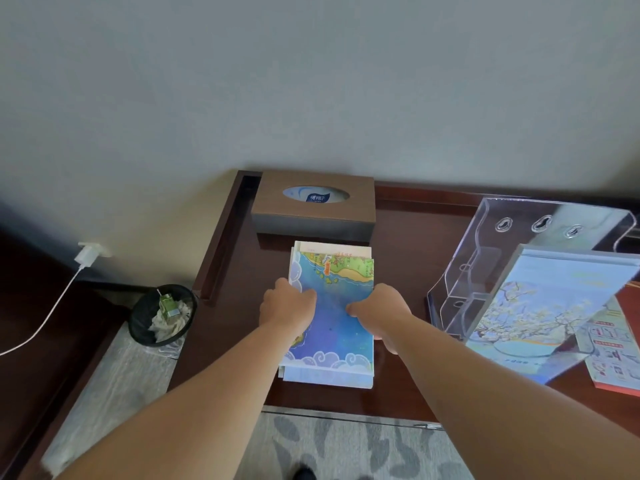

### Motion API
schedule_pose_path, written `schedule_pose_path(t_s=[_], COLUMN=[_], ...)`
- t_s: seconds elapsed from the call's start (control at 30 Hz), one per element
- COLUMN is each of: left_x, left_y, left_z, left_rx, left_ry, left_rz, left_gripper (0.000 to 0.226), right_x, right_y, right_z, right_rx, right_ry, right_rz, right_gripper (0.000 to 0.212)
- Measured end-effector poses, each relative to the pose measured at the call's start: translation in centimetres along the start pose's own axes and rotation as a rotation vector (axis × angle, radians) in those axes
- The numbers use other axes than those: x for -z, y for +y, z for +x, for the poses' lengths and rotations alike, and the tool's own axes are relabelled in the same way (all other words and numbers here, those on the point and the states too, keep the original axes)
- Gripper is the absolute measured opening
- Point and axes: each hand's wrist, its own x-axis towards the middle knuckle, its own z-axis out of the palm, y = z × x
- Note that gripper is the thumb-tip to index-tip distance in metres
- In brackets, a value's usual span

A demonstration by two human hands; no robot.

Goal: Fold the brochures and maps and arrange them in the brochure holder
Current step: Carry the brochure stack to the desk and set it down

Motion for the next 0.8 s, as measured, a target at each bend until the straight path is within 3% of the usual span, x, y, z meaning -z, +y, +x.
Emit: schedule_pose_path(t_s=[0.13,0.27,0.37,0.43,0.53,0.8], left_x=[-1.1,-1.7,-1.8,-2.1,-2.8,-3.0], left_y=[-0.6,-0.7,-0.6,-0.8,-1.2,-2.0], left_z=[0.4,0.2,-0.2,-0.5,-0.6,-0.5], left_rx=[-0.008,-0.066,-0.284,-0.464,-0.563,-0.559], left_ry=[0.085,0.186,0.293,0.243,0.113,0.022], left_rz=[0.109,0.233,0.335,0.427,0.558,0.659], left_gripper=[0.046,0.049,0.07,0.074,0.064,0.059], right_x=[-0.8,-1.4,-1.5,-1.6,-1.6,-2.0], right_y=[0.4,0.5,0.5,0.5,0.8,0.7], right_z=[0.8,1.1,0.8,0.3,-0.1,0.2], right_rx=[-0.012,-0.011,0.089,0.235,0.341,0.285], right_ry=[-0.008,0.035,0.088,0.089,0.025,0.011], right_rz=[-0.032,-0.053,-0.205,-0.348,-0.531,-0.617], right_gripper=[0.012,0.043,0.079,0.093,0.088,0.09])
